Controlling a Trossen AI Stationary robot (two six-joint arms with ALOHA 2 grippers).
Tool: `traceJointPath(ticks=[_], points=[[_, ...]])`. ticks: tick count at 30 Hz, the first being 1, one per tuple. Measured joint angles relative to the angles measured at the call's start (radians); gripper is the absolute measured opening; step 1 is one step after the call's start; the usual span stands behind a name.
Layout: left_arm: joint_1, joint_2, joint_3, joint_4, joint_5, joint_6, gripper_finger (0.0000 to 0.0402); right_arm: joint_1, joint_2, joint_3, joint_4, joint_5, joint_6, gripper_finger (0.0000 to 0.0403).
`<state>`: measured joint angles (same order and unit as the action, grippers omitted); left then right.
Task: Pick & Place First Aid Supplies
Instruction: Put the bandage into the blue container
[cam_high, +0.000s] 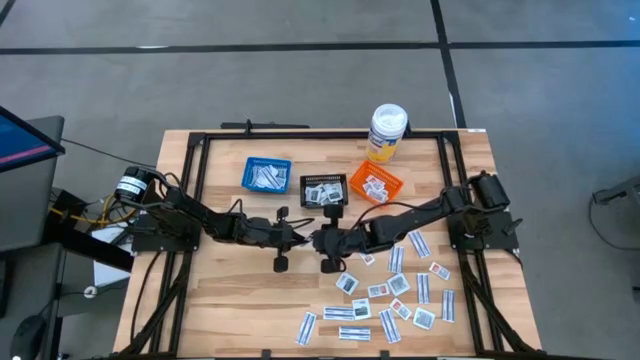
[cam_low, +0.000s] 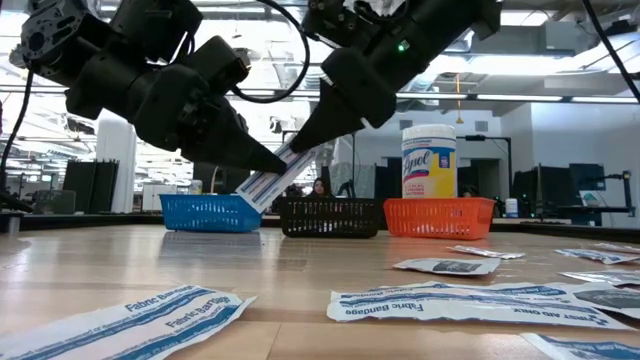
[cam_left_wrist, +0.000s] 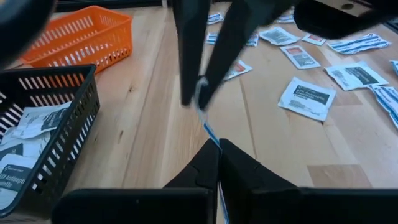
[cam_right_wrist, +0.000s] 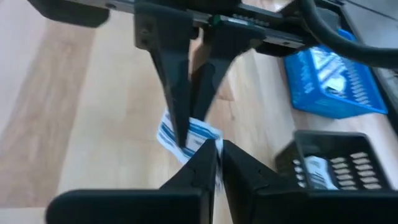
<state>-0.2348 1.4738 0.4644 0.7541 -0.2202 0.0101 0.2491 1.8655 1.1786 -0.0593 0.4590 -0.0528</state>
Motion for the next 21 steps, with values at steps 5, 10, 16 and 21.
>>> traceJointPath(ticks=[5,10,16,21], points=[[-0.001,0.000,0.000,-0.022,0.007,0.000,0.0006,0.015,-0.027,-0.001,-0.028,0.062,-0.001,0.0002],[-0.001,0.000,0.000,-0.023,0.007,0.000,0.0007,0.036,-0.059,0.000,-0.047,0.135,-0.002,0.0004],[-0.001,0.000,-0.001,-0.022,0.006,0.000,0.0009,0.063,-0.075,0.000,-0.082,0.143,0.000,0.0007],[-0.001,0.000,-0.001,-0.019,0.006,0.000,0.0010,0.070,-0.060,-0.001,-0.086,0.116,0.000,0.0033]])
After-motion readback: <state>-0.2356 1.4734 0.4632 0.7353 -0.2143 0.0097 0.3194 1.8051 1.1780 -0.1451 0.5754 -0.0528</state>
